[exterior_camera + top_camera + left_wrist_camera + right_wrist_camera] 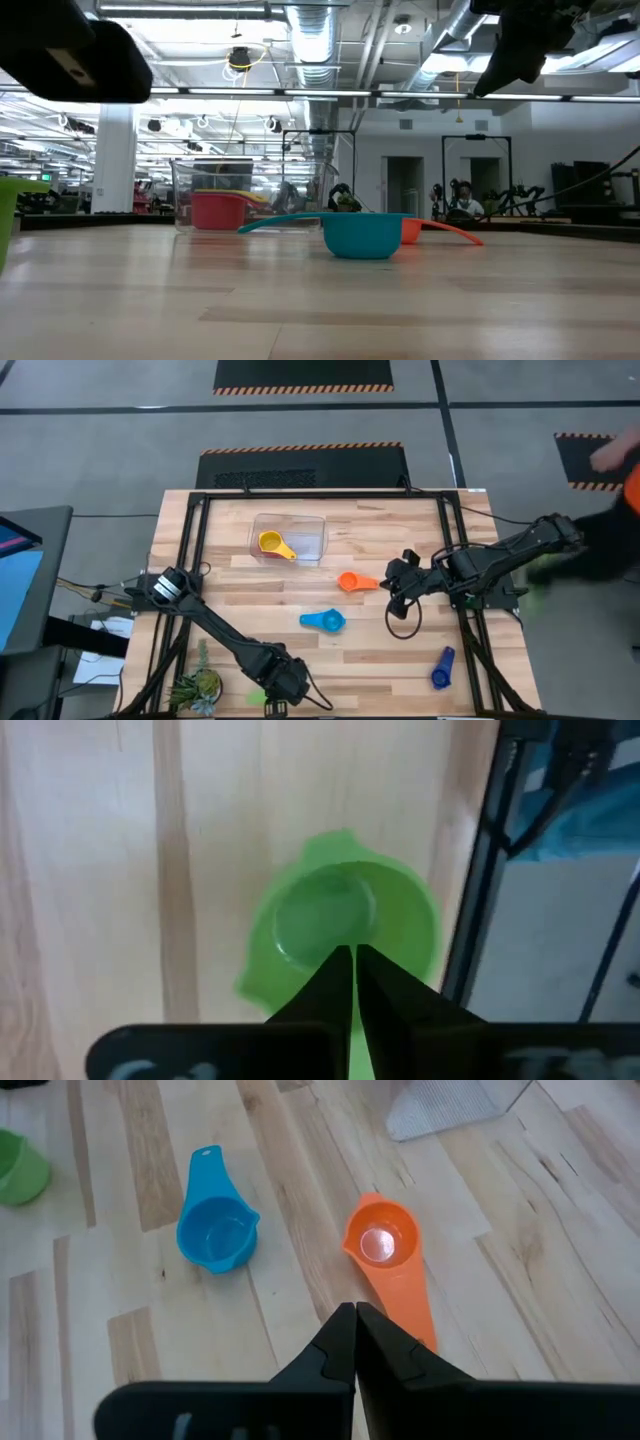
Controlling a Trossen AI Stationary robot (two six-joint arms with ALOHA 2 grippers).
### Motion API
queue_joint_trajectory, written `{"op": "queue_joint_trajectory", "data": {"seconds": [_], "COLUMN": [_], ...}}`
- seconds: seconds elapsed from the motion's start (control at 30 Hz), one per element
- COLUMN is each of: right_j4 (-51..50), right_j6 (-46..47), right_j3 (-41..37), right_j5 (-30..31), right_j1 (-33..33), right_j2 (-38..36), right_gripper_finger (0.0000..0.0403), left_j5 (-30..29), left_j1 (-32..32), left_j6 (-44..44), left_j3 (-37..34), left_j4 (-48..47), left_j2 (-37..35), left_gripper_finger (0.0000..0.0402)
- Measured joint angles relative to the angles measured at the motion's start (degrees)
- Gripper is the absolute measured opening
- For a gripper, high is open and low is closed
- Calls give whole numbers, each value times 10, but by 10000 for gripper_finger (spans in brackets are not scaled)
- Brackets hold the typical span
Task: Nest measuring cups in basket
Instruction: Stack the green measuring cup on top of the yellow measuring cup in the transparent bin
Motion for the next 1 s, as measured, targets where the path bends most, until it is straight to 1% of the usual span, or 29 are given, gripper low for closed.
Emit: {"op": "queue_joint_trajectory", "data": {"seconds": [0.2,0.43,0.5,0.57,0.63,0.73,0.8,0.9,1.0], "right_j4": [1,1,2,1,2,2,1,2,2], "right_j6": [0,0,0,0,0,2,2,6,6], "right_j3": [0,0,0,0,0,0,0,0,0], "right_j5": [0,0,0,0,0,-2,-4,-5,-5], "right_j1": [0,0,0,0,0,0,0,0,0], "right_j2": [0,0,0,0,0,0,0,0,0], "right_gripper_finger": [27,27,27,27,27,27,27,27,27], "left_j5": [9,-44,-89,-139,-173,-185,-184,-187,-191], "left_j1": [10,49,66,86,108,134,138,136,135], "left_j6": [64,111,103,76,47,17,11,10,-17], "left_j3": [-1,-1,-1,-1,-1,-1,-1,0,0], "left_j4": [0,-9,-38,-77,-134,-217,-252,-253,-254], "left_j2": [17,24,24,24,18,7,-2,-28,-47], "left_gripper_finger": [1,0,0,0,0,0,0,0,0]}}
